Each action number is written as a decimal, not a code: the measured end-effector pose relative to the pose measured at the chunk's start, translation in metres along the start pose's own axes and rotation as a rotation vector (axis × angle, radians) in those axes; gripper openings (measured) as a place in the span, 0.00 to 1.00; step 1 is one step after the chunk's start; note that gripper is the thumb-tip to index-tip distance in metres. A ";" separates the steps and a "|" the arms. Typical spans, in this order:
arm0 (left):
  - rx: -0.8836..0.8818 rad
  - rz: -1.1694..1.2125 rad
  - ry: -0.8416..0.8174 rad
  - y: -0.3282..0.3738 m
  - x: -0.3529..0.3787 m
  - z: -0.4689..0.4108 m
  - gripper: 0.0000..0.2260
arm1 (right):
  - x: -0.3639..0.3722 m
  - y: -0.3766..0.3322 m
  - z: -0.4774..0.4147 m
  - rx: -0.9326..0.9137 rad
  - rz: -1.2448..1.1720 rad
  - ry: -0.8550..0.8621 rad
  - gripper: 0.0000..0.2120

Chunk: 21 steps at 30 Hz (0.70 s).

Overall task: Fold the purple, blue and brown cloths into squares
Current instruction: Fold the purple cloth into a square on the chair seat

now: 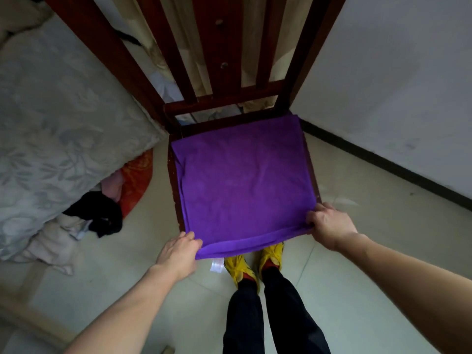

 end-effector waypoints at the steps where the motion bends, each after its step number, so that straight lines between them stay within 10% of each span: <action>1: -0.012 0.028 -0.033 -0.002 -0.002 -0.005 0.11 | -0.002 -0.001 -0.005 -0.005 -0.015 -0.054 0.14; 7: -0.228 0.496 -0.095 -0.030 -0.047 -0.044 0.35 | -0.057 -0.002 -0.049 0.092 -0.212 -0.081 0.21; 12: -0.513 0.999 0.317 -0.068 -0.099 -0.105 0.14 | -0.120 0.010 -0.114 0.297 -0.618 0.307 0.09; 21: -0.763 1.408 0.597 -0.093 -0.117 -0.171 0.08 | -0.123 0.018 -0.177 0.474 -0.821 0.419 0.10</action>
Point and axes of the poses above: each hand's wrist, its own z-axis away from the middle knuckle, its own x-axis out of the palm, y = z × x, the point moved 2 cm from there along -z, towards the middle knuckle, and after that the axes turned 1 degree about -x, right-handed, at the moved point
